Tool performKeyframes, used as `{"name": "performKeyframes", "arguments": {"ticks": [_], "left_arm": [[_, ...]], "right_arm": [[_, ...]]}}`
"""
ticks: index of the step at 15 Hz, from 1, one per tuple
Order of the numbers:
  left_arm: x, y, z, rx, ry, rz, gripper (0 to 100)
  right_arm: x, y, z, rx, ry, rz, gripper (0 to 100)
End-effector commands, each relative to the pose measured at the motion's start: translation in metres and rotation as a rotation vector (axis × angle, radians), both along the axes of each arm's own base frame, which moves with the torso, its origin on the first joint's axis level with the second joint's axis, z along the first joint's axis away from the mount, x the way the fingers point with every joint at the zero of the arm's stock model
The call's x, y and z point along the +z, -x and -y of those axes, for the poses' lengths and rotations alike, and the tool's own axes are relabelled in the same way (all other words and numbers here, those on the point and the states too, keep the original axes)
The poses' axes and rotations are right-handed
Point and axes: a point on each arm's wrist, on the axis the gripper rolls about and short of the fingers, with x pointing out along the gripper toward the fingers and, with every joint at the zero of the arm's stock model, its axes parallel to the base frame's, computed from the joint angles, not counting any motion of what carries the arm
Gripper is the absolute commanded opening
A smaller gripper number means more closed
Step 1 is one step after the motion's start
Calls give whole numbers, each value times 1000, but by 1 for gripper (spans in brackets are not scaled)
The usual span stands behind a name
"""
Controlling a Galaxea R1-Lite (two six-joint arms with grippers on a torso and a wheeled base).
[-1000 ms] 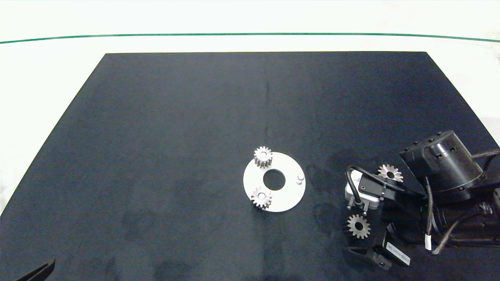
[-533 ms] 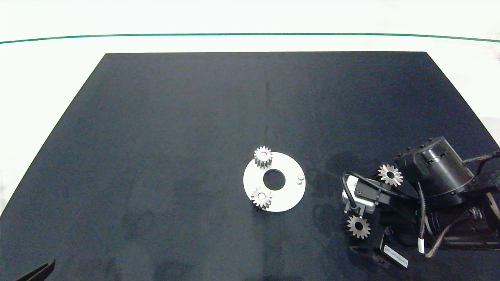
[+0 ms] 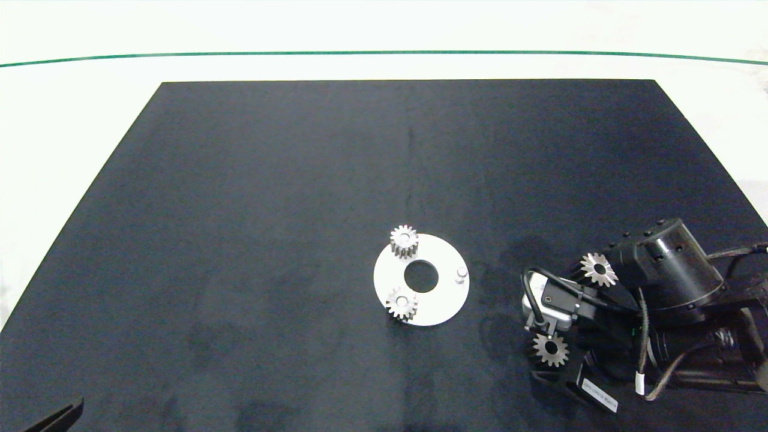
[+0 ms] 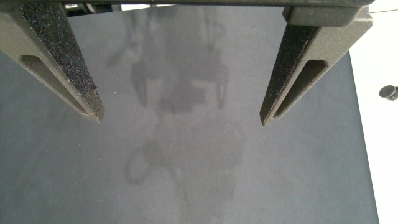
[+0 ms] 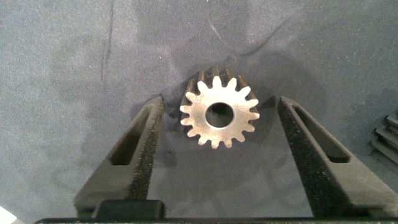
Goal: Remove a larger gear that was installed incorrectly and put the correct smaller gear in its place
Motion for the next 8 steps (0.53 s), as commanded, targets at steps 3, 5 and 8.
{"name": "performKeyframes", "arguments": {"ticks": [3,5,8], "left_arm": [[0,0,0,-1,-1,-3,100],[-1,0,0,1,0,-4,100],[-1,0,0,-1,-1,-6,100]], "right_arm": [[-5,1,0,4,-4,8,61],[-7,1,1,1,0,0,58],[-6,1,1,-1,-11,10,52]]}}
